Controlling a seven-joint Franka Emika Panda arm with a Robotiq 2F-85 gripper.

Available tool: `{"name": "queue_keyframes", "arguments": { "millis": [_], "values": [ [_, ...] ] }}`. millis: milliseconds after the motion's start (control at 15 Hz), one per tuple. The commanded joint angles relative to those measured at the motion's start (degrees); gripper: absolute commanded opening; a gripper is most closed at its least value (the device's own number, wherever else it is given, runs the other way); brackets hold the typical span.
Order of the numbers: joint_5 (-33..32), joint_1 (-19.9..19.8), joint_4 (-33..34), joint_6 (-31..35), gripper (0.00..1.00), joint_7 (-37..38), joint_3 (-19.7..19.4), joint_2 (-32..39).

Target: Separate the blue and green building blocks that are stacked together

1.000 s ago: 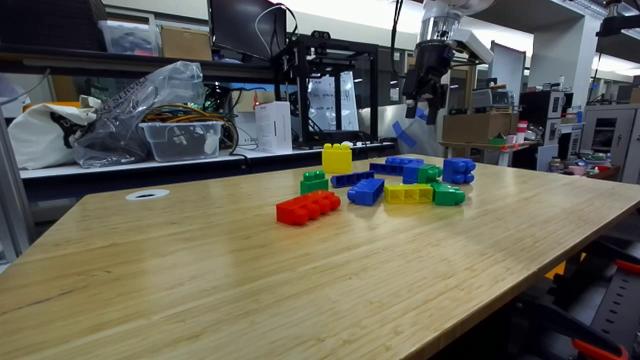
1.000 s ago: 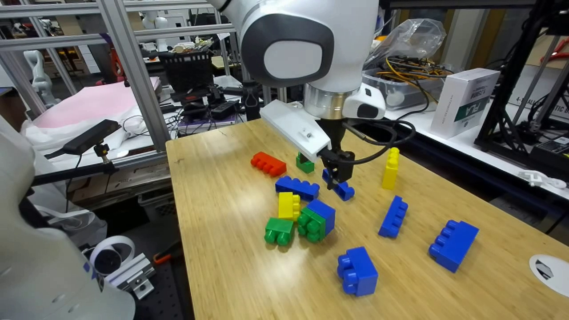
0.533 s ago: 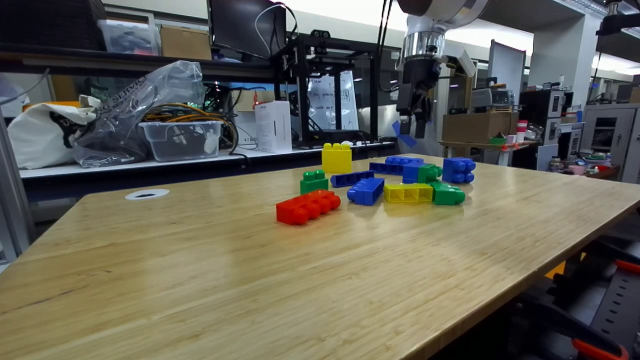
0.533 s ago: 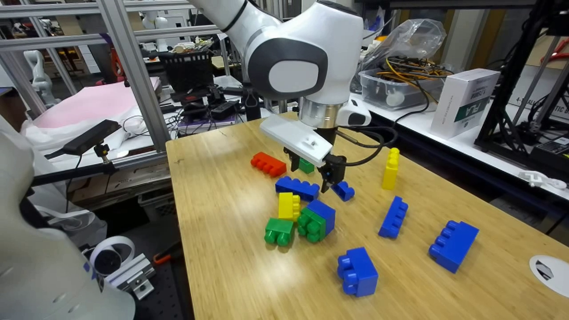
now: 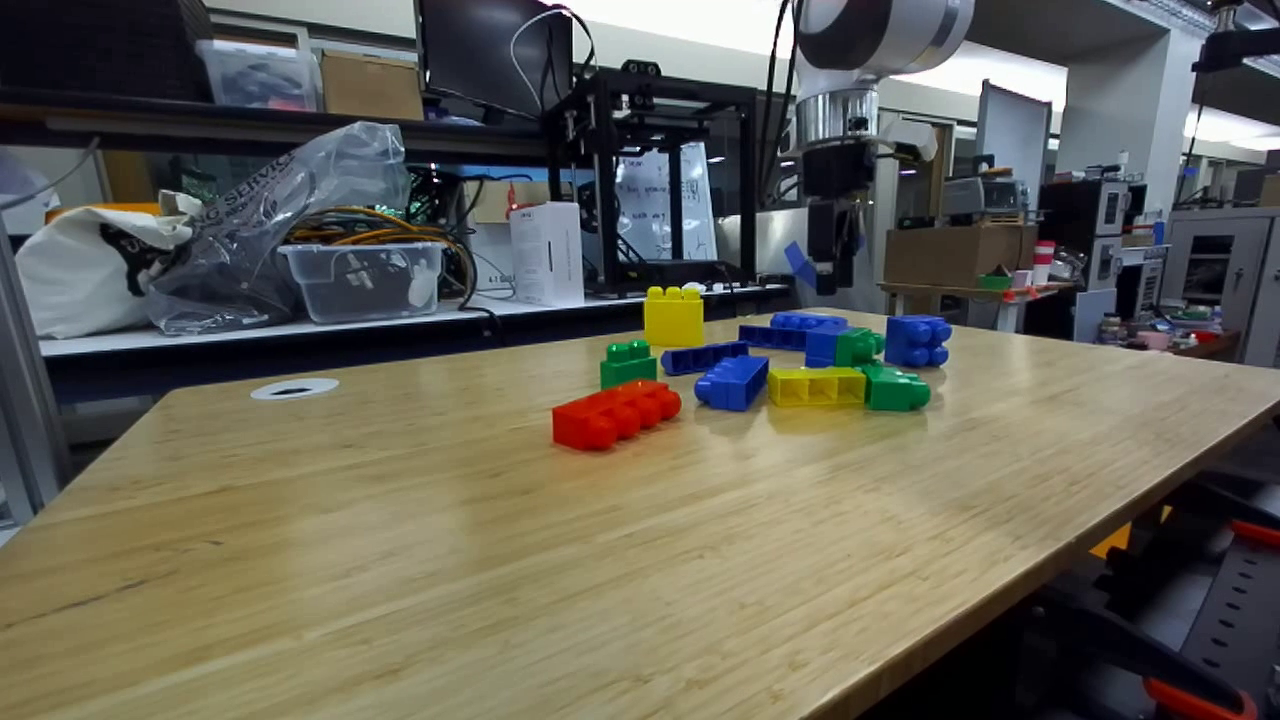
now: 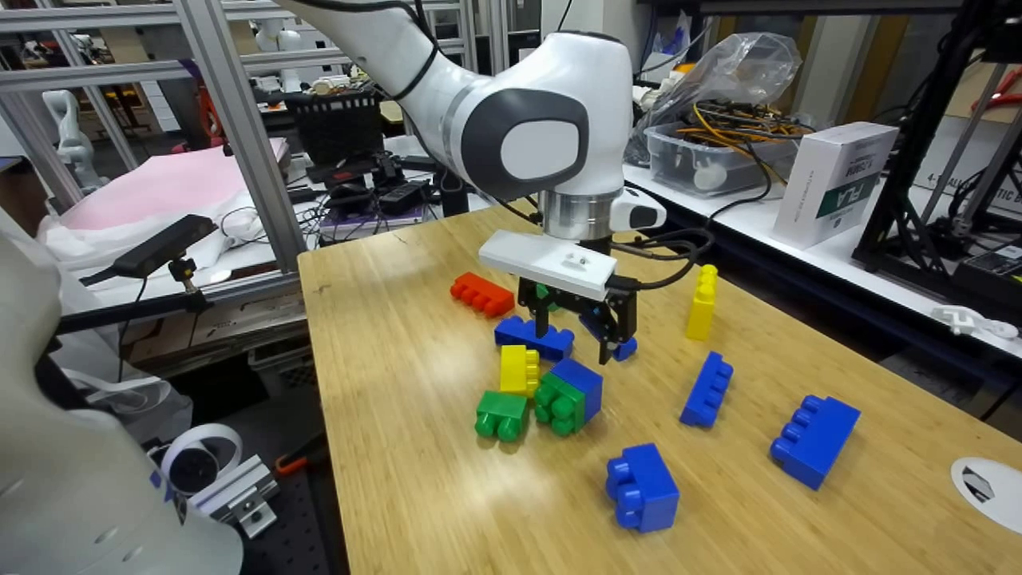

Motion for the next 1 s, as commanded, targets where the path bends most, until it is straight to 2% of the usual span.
{"name": "queue_keyframes", "arguments": {
  "millis": [0,467,933],
  "values": [
    [-4.3,-0.6,0.3,3.6,1.00,5.7,0.3,2.1],
    [-5.2,-0.3,1.0,5.4,1.00,17.3,0.2,5.1],
    [-4.1,0.1,1.7,5.0,1.00,22.8,0.9,4.8]
  ]
}}
